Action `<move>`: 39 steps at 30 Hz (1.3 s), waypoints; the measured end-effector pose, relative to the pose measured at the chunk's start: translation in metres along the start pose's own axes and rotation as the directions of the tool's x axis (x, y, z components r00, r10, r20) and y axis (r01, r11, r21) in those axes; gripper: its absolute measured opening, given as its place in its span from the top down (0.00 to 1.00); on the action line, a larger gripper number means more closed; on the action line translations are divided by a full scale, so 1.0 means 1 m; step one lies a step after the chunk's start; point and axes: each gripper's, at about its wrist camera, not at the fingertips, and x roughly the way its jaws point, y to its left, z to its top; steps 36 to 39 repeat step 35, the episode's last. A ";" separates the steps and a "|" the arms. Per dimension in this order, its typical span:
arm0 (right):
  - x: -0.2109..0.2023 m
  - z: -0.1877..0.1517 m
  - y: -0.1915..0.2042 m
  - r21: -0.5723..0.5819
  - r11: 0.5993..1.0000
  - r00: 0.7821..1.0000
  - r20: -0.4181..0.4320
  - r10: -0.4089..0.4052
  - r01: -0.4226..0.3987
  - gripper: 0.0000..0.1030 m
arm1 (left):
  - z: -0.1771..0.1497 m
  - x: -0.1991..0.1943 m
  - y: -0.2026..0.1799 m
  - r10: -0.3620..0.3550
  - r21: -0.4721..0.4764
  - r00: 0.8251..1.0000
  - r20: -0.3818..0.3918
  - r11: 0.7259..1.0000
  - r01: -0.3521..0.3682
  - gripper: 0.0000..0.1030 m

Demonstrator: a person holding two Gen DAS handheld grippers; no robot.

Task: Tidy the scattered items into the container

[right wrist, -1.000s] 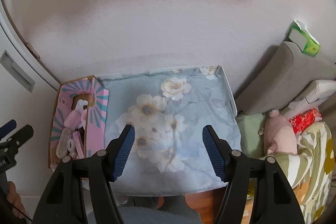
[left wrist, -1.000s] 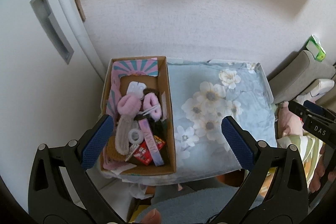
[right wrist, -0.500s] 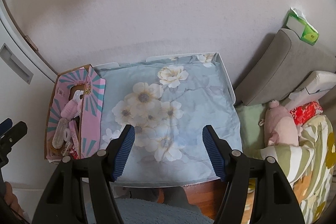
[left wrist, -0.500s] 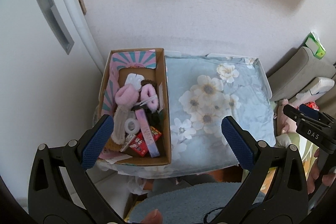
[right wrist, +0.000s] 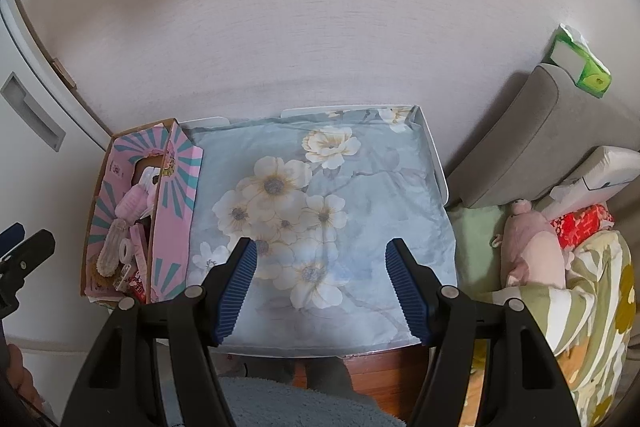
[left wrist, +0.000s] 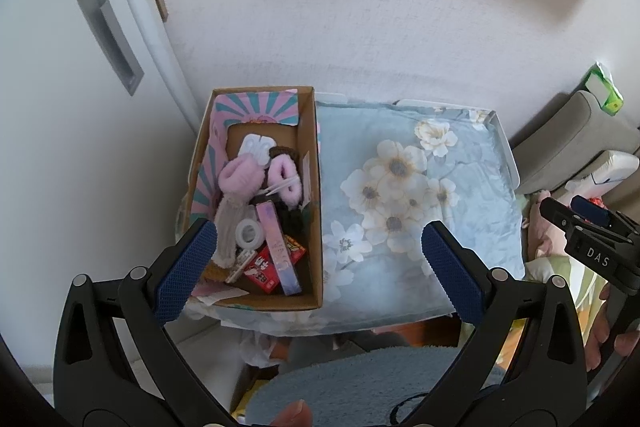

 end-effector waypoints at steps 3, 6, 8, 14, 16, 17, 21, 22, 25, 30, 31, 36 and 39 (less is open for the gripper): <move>0.001 0.001 0.001 -0.009 1.000 1.000 0.000 0.001 -0.001 0.39 | -0.001 0.000 0.000 0.005 -0.009 1.000 -0.001 1.000 -0.005 0.01; 0.002 0.002 0.001 -0.013 1.000 1.000 -0.003 0.008 -0.008 0.39 | -0.001 0.001 0.000 0.011 -0.014 1.000 -0.002 1.000 -0.011 0.01; 0.003 0.003 0.001 -0.016 1.000 1.000 -0.004 0.009 -0.009 0.39 | -0.002 0.000 -0.002 0.018 -0.017 1.000 -0.001 1.000 -0.018 0.01; 0.005 0.005 0.002 -0.016 1.000 1.000 -0.008 0.018 -0.018 0.39 | -0.002 0.001 -0.002 0.024 -0.019 1.000 -0.002 1.000 -0.024 0.01; 0.005 0.004 0.002 -0.015 1.000 1.000 -0.008 0.015 -0.015 0.39 | -0.002 0.001 -0.002 0.025 -0.021 1.000 -0.004 0.999 -0.025 0.01; 0.005 0.004 0.002 -0.015 1.000 1.000 -0.008 0.016 -0.016 0.39 | -0.002 0.001 -0.003 0.026 -0.022 1.000 -0.005 0.999 -0.026 0.01; 0.007 0.006 0.002 -0.017 1.000 1.000 -0.009 0.014 -0.014 0.39 | -0.003 0.001 -0.004 0.029 -0.027 1.000 -0.005 0.999 -0.029 0.01; 0.007 0.006 0.002 -0.017 1.000 1.000 -0.011 0.014 -0.014 0.39 | -0.003 0.002 -0.004 0.028 -0.026 1.000 -0.006 0.999 -0.028 0.01; 0.007 0.005 0.003 -0.015 1.000 1.000 -0.010 0.014 -0.014 0.39 | -0.002 0.003 -0.004 0.030 -0.027 1.000 -0.006 0.999 -0.030 0.01; 0.007 0.005 0.004 -0.013 1.000 1.000 -0.009 0.013 -0.013 0.39 | -0.001 0.004 -0.003 0.033 -0.025 0.999 -0.002 0.999 -0.033 0.01; 0.007 0.005 0.004 -0.014 1.000 1.000 -0.009 0.014 -0.014 0.39 | 0.000 0.004 -0.003 0.037 -0.022 0.999 0.004 0.999 -0.037 0.01; 0.008 0.007 0.003 -0.016 1.000 1.000 -0.009 0.015 -0.015 0.39 | 0.003 0.006 -0.003 0.050 -0.010 0.999 0.005 0.999 -0.050 0.01; 0.008 0.007 0.003 -0.016 1.000 1.000 -0.009 0.015 -0.015 0.39 | 0.003 0.006 -0.003 0.050 -0.010 0.999 0.005 0.999 -0.050 0.01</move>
